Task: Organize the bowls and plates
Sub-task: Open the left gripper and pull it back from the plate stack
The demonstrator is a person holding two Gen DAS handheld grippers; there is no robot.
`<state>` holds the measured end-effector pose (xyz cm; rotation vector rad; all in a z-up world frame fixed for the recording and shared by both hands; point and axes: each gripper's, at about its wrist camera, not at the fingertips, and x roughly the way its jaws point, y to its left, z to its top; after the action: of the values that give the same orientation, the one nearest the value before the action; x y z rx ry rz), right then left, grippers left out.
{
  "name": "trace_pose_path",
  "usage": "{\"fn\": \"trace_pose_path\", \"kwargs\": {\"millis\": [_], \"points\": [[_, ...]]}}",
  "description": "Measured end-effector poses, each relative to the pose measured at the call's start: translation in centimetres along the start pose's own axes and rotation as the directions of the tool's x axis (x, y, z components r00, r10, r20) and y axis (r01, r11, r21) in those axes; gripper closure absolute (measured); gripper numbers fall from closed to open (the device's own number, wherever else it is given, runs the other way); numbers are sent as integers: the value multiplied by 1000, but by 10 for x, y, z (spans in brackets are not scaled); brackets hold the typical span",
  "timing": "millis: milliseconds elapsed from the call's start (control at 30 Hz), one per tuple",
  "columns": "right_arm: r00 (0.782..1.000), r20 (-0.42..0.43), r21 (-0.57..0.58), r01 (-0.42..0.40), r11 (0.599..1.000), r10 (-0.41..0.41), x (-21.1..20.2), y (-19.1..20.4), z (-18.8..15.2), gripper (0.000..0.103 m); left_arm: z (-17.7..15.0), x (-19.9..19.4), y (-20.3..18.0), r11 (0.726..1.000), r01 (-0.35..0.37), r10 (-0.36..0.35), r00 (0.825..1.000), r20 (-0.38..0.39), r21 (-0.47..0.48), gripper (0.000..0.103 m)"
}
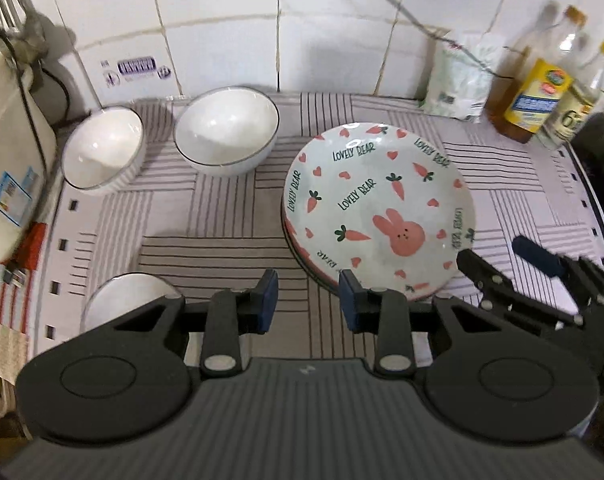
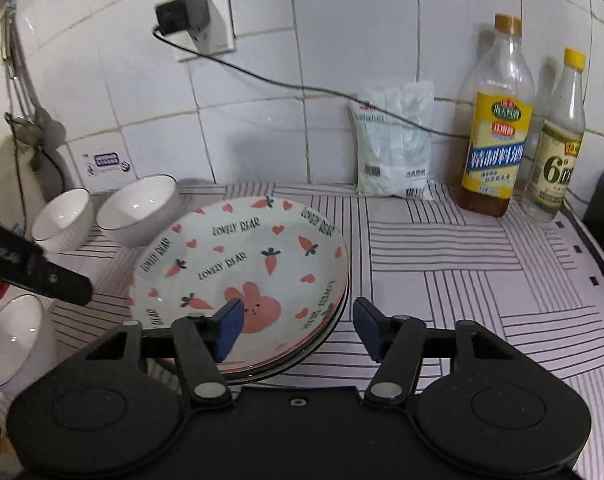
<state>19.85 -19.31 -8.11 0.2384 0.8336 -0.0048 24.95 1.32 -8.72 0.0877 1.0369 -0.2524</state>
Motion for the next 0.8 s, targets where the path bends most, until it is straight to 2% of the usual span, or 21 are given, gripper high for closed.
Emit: {"fn": "trace_pose_path", "kwargs": {"millis": [100, 233, 433, 600, 800], "points": [[1000, 14, -19, -16, 1000, 17, -17, 7, 3, 35, -11, -21, 4, 999, 4, -4, 1000, 22, 34, 67], [995, 40, -69, -85, 994, 88, -43, 22, 6, 35, -28, -44, 13, 998, -8, 5, 999, 47, 56, 64], [990, 38, -121, -133, 984, 138, -75, 47, 5, 34, -53, -69, 29, 996, 7, -14, 997, 81, 88, 61], [971, -2, -115, -237, 965, 238, -97, 64, 6, 33, -71, -82, 49, 996, 15, -24, 995, 98, 89, 58], [954, -18, -118, -301, 946, 301, -117, 83, 3, 32, -86, -92, 82, 998, 34, -42, 990, 137, 62, 51]]}}
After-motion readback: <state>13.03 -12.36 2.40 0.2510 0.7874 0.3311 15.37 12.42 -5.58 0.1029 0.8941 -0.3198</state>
